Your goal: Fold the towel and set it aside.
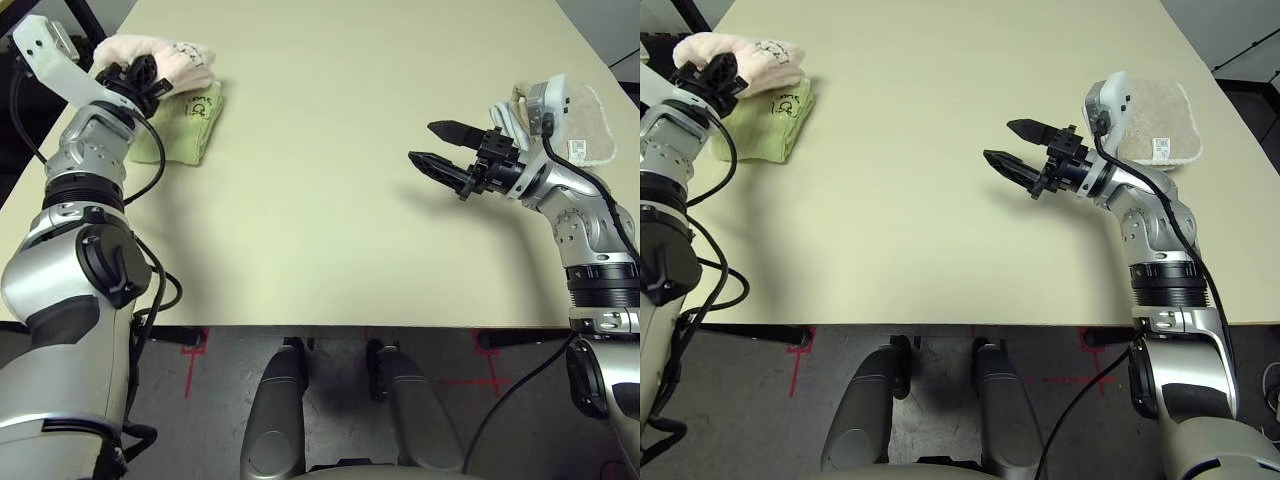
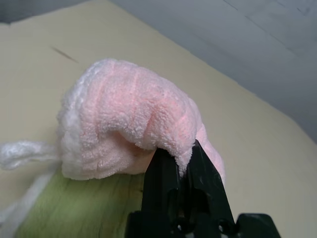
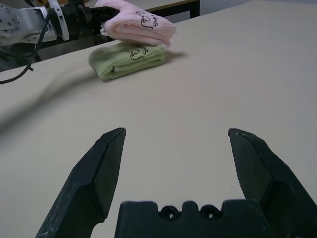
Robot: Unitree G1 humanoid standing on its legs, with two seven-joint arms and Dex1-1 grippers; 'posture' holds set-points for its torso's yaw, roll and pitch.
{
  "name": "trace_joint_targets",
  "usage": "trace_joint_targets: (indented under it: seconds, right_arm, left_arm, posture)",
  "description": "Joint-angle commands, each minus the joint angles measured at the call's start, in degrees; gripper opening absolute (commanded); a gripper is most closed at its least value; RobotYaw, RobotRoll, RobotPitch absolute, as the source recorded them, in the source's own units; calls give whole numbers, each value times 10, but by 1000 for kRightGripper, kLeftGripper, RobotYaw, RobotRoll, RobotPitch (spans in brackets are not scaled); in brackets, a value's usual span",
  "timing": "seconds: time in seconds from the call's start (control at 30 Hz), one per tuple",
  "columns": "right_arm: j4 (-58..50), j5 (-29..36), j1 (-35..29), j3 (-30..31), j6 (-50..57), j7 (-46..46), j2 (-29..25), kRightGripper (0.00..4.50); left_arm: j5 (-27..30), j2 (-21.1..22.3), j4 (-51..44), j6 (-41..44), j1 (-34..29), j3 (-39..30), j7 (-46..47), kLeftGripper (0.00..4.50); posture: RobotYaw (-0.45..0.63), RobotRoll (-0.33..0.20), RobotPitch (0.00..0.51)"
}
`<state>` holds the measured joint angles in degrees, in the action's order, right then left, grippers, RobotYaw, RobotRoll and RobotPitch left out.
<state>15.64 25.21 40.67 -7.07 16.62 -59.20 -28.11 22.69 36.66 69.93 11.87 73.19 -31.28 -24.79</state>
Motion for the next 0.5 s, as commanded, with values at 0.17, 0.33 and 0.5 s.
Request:
trace_joint_targets:
  seconds: [0.17, 0.33, 0.5]
  right_arm:
    - [3, -2, -2, 6, -5, -9, -5, 4500]
    - [5, -4, -3, 9, -8, -14, -4, 4500]
    - [11, -6, 1, 11, -11, -18, -4, 4500]
  left_arm:
    - [65, -16, -122, 112, -59, -40, 82, 14]
    - [127, -69, -293, 209, -114, -72, 176, 14]
    - [195, -127, -461, 305, -158, -91, 269, 14]
  posture:
    - [73, 0, 231]
    - [76, 0, 230]
    - [80, 0, 229]
